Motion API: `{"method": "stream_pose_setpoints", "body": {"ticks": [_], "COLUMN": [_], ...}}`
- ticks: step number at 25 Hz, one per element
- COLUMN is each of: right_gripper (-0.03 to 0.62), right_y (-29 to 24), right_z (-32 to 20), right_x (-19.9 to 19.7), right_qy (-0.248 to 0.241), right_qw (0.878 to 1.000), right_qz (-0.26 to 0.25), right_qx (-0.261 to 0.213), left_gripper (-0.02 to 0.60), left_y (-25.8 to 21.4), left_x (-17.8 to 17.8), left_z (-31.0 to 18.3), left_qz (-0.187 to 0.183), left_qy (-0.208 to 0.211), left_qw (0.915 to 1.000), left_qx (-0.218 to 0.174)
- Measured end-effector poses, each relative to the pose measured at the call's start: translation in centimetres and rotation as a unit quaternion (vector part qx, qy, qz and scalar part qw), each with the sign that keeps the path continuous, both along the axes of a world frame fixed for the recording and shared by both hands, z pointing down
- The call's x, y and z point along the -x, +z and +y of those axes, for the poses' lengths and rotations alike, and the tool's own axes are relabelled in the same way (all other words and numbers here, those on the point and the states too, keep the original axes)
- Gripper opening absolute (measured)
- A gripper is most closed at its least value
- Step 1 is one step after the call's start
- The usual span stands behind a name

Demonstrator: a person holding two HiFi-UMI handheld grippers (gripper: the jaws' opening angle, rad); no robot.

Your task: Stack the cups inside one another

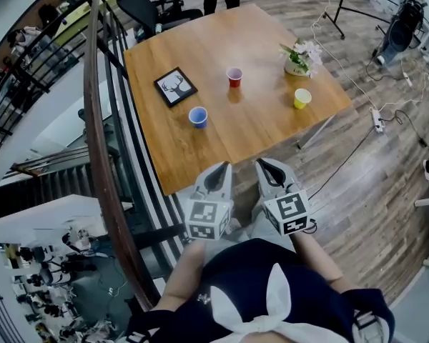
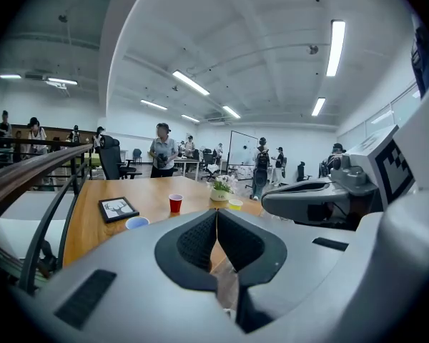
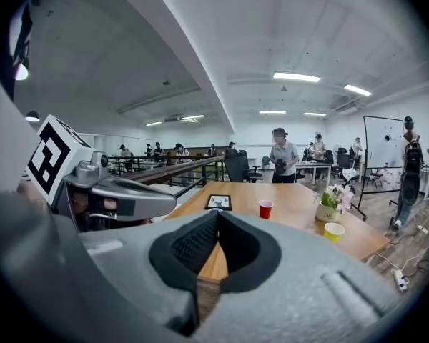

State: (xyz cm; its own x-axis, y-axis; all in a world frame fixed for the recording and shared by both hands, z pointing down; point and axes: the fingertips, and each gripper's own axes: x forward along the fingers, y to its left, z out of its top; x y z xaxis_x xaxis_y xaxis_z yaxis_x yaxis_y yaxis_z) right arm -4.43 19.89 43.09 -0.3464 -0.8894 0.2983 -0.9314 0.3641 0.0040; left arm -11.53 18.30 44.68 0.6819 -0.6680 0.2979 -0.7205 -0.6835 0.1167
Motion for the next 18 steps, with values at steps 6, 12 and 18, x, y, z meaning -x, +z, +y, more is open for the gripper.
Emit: {"method": "stream_pose_setpoints", "body": {"ticks": [6, 12, 18], "right_gripper": [0.043, 0.100, 0.159], "right_y": [0.5, 0.1, 0.7], "right_z": [-4.5, -8.9, -11.9], "right_x": [-2.3, -4.8, -8.0], "right_qy": [-0.018, -0.031, -0.021], "right_qw": [1.000, 0.999, 1.000], "right_qz": [0.003, -0.008, -0.015], "right_qx": [0.013, 0.011, 0.013], "left_gripper": [0.020, 0.020, 0.020], "left_y": [0.6, 0.6, 0.9], "left_x": [-1.4, -3.5, -5.1], "left_z": [-4.0, -8.2, -10.9], "left_qz": [-0.003, -0.008, -0.017], "left_qy": [-0.022, -0.034, -0.042], "left_qw": [0.9997, 0.9993, 0.9989], "left_qx": [0.009, 0.013, 0.013]}}
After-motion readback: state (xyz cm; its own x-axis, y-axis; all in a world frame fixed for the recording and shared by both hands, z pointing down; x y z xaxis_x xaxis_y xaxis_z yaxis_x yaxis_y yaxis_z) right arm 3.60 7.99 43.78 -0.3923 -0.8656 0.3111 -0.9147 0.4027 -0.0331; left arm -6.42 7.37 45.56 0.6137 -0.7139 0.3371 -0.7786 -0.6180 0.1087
